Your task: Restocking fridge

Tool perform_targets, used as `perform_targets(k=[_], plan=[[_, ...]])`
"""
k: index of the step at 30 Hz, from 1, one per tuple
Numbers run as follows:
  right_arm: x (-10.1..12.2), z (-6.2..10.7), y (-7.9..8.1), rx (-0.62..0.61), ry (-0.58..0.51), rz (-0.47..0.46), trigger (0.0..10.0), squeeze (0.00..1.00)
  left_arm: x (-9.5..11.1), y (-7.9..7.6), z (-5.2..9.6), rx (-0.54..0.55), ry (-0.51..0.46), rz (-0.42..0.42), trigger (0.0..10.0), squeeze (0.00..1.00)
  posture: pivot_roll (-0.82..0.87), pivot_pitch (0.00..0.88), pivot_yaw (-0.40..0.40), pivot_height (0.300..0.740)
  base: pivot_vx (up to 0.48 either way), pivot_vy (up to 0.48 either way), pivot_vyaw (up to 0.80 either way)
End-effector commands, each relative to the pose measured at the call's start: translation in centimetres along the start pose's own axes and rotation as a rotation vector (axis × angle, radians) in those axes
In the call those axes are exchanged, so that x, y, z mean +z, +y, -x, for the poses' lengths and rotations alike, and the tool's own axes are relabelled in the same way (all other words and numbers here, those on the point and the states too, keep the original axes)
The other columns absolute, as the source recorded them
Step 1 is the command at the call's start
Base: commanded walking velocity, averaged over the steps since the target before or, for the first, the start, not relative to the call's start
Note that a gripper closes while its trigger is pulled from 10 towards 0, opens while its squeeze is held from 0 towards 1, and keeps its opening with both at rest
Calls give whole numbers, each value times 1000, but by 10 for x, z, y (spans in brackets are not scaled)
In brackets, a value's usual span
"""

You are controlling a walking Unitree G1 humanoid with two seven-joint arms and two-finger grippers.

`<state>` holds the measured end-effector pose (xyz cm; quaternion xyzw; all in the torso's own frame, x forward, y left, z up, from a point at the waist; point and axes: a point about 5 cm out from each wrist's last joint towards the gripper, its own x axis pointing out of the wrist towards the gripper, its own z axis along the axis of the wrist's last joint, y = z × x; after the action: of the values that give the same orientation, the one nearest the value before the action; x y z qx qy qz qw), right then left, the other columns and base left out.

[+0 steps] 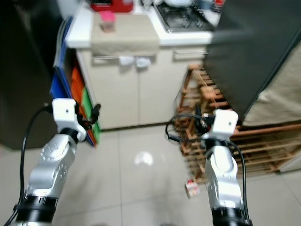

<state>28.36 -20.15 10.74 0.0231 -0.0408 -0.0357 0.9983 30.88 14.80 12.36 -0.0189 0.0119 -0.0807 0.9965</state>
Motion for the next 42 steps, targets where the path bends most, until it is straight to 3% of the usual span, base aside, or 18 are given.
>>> perform_targets(k=[1,15,23,34,42], plan=[[4,-1,3,11,-12,6,10000,0,2,-4,-3,-42,-13,-20,10000,0,-97,0,5,740,0,0,-631],[12,1,-1,1,-58,51,10000,0,11,-13,-2,-129,-100,7,10000,0,-106,0,6,740,0,0,-633],[13,0,0,5,-66,47,10000,0,22,-21,-5,-216,-159,-62,10000,0,-115,0,12,740,0,464,-631],[13,-1,2,1,-70,43,10000,0,19,-19,-8,-197,-128,-87,10000,0,-112,0,21,740,0,129,-632],[14,1,-2,-13,-77,47,10000,0,12,-17,-9,-165,-99,-43,10000,0,-112,0,21,740,0,0,-635]])
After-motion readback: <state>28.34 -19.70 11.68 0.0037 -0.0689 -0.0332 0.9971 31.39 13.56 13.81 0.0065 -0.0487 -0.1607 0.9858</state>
